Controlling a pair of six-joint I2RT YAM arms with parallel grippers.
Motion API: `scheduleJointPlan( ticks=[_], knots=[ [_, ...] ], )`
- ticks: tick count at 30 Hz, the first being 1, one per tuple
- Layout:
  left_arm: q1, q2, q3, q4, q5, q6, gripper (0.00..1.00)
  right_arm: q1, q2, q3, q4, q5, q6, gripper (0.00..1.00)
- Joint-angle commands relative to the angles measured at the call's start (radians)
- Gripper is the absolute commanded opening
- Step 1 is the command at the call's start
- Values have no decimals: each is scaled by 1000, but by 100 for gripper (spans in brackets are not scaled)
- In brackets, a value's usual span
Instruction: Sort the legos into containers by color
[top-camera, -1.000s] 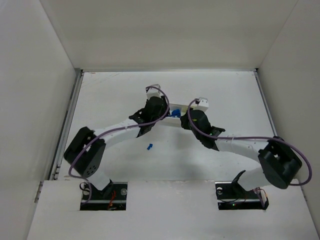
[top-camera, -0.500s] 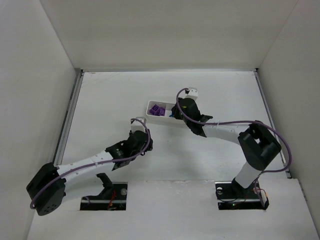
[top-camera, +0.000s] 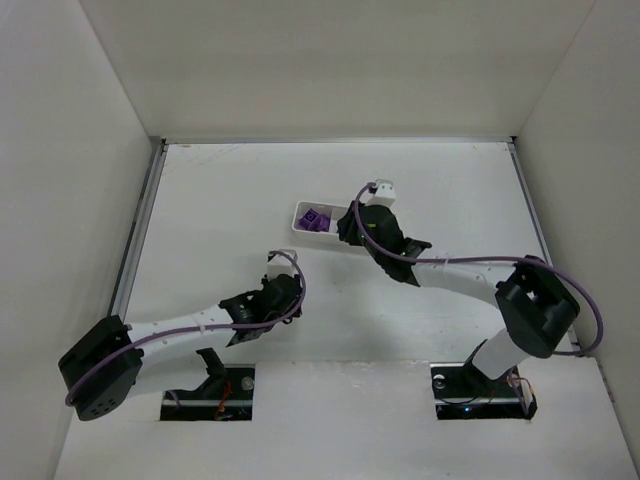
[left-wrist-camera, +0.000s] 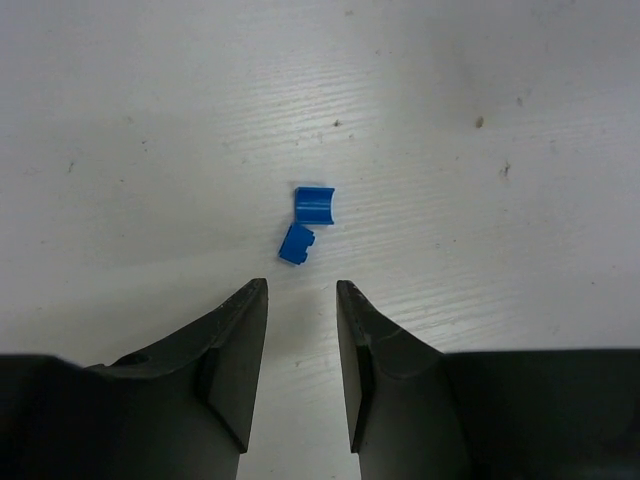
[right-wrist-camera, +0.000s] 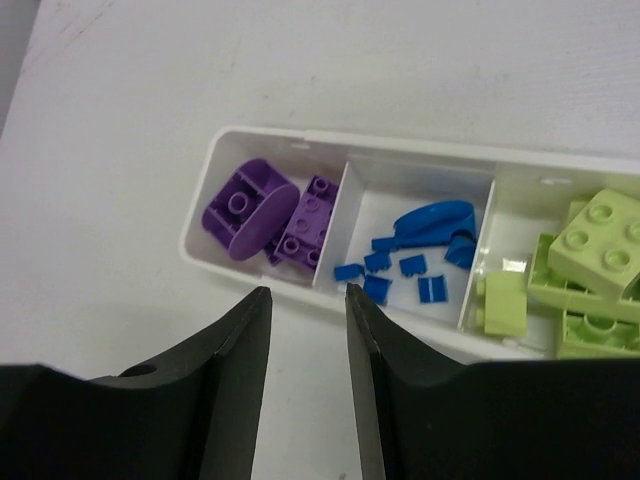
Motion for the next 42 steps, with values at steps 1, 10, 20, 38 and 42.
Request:
scheduleJointPlan(
  ticks=[1,10,20,38,42],
  knots=[
    [6,32,9,39,-25,-1,30,45,-55,-42,25,37,9,41],
    [38,104,6,115,-8,11,27,131,-132,-122,30,38,42,41],
    [40,181,20,161,-8,36,21,149,-151,-179,44,49,67,41],
    [169,-202,25,-50,19,-70,13,240,-40,-159,39,-213,-128,44],
    [267,-304,26,-72,73,-126,13,284,61,-88,28,-239,-181,50]
  ],
)
